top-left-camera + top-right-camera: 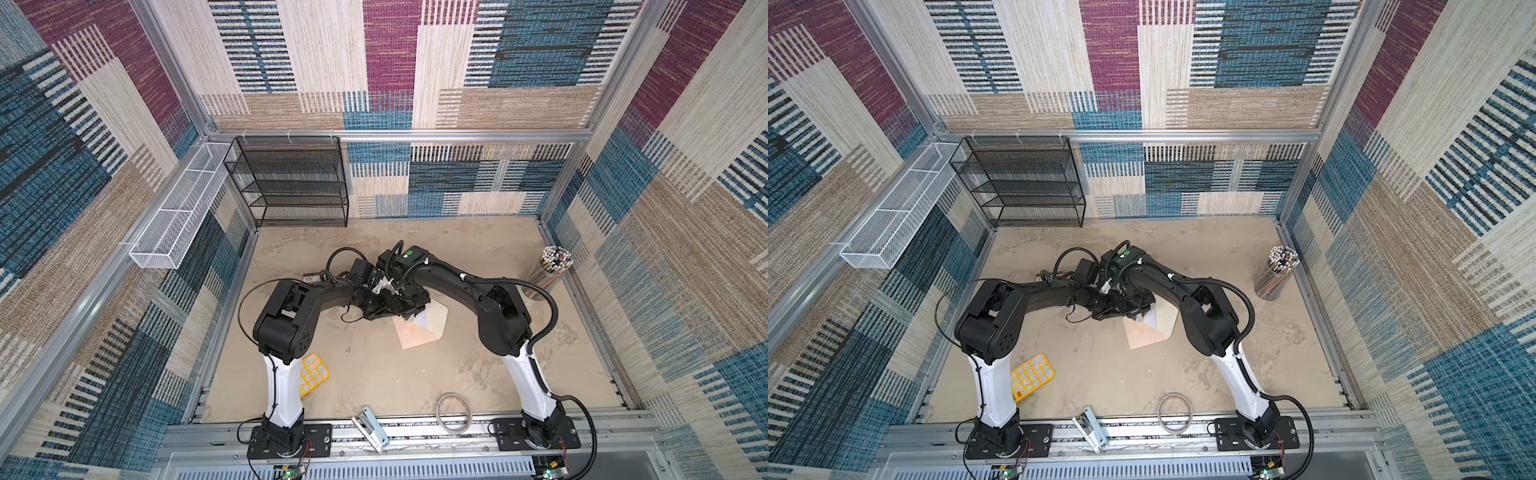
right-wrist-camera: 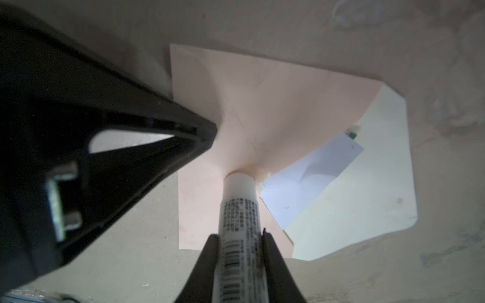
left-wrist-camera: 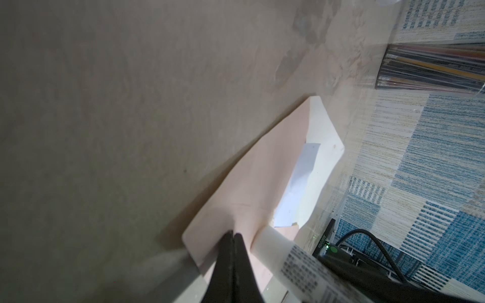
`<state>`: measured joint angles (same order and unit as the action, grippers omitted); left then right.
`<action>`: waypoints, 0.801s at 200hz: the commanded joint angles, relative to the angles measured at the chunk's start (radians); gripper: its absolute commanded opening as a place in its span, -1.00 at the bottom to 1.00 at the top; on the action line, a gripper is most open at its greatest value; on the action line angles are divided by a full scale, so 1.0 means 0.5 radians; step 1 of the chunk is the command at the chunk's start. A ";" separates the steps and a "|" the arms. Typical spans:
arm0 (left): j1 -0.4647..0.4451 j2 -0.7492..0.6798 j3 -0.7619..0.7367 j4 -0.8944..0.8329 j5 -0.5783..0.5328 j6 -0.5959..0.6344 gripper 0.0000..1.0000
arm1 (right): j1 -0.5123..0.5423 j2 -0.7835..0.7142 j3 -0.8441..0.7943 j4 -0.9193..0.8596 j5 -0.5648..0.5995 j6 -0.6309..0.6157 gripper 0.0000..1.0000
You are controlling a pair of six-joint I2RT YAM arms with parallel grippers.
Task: Place the letter into the envelope and seal it
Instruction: 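Keep rubbing the white glue stick tip along the pink flap with the right gripper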
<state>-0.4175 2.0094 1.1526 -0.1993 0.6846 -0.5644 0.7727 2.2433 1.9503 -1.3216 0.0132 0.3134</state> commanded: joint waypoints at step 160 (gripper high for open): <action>0.005 0.067 0.021 -0.295 -0.286 0.098 -1.00 | -0.072 -0.176 -0.065 -0.035 0.109 0.018 -1.00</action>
<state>-0.4164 2.0171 1.1690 -0.2314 0.6842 -0.5476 0.7383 2.2066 1.9072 -1.3056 0.0448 0.3138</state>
